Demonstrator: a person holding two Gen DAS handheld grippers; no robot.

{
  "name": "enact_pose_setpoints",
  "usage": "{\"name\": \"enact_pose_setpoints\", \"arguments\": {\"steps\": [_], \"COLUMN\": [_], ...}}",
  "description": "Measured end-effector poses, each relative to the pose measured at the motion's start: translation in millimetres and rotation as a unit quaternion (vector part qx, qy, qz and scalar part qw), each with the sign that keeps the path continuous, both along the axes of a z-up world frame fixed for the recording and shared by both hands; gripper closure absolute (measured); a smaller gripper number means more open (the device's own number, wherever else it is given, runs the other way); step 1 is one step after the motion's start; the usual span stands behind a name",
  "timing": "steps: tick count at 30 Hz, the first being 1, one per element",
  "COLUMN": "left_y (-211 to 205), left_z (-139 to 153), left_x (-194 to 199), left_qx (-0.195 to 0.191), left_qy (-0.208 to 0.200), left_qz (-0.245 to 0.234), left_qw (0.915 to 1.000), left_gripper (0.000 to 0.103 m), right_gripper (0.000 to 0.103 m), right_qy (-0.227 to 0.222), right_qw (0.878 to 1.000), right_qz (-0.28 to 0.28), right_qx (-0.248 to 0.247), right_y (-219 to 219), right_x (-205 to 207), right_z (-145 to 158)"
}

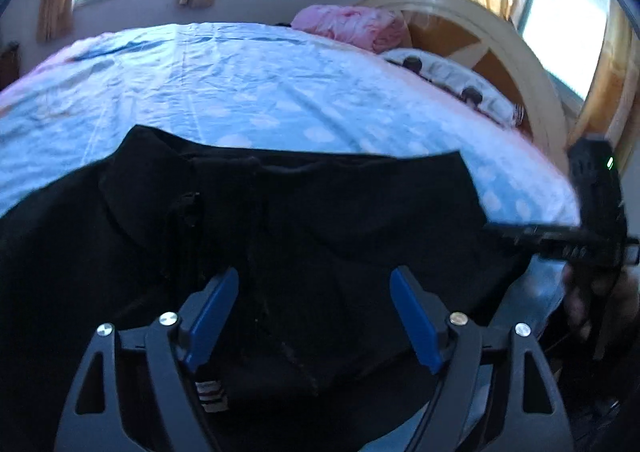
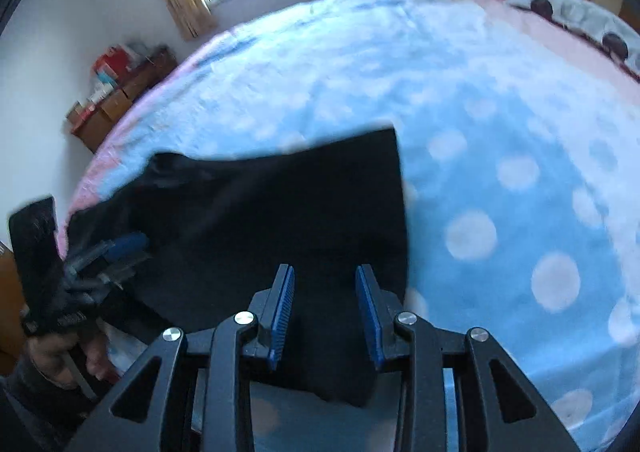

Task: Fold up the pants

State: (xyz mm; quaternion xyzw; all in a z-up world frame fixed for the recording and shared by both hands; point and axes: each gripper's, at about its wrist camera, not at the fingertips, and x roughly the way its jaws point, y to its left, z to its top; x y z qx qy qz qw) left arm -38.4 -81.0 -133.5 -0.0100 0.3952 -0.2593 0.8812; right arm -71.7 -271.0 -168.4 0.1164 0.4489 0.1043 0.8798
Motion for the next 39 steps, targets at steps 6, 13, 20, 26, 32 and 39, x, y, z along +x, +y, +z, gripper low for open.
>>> {"name": "enact_pose_setpoints", "arguments": {"steps": [6, 13, 20, 26, 32, 39], "left_y": [26.1, 135.2, 243.8, 323.6, 347.1, 335.4], "left_z": [23.2, 32.9, 38.2, 24.2, -6.2, -11.5], "left_x": [-16.6, -36.6, -54.3, -39.7, -8.8, -2.0], "left_qx": [-0.017, 0.004, 0.084, 0.073, 0.007, -0.018], "left_qy": [-0.027, -0.039, -0.054, -0.017, 0.045, 0.058], "left_qz": [0.025, 0.145, 0.254, 0.293, 0.273, 0.236], "left_qw": [0.9992, 0.9887, 0.9621, 0.9533, 0.9609, 0.97], "left_gripper": [0.018, 0.012, 0.012, 0.012, 0.012, 0.014], "right_gripper": [0.066, 0.063, 0.063, 0.063, 0.063, 0.063], "right_qy": [-0.02, -0.075, -0.07, -0.078, -0.075, -0.064], "right_qw": [1.0, 0.994, 0.98, 0.97, 0.962, 0.965], "right_qz": [-0.005, 0.071, 0.187, 0.232, 0.262, 0.253], "right_qx": [-0.012, -0.034, -0.019, -0.016, -0.031, -0.035], "right_y": [3.9, 67.1, 156.5, 193.1, 224.7, 234.5], "right_x": [0.6, -0.6, 9.5, 3.8, 4.4, 13.1], "right_z": [20.1, 40.0, 29.6, 27.5, 25.0, 18.0]}}
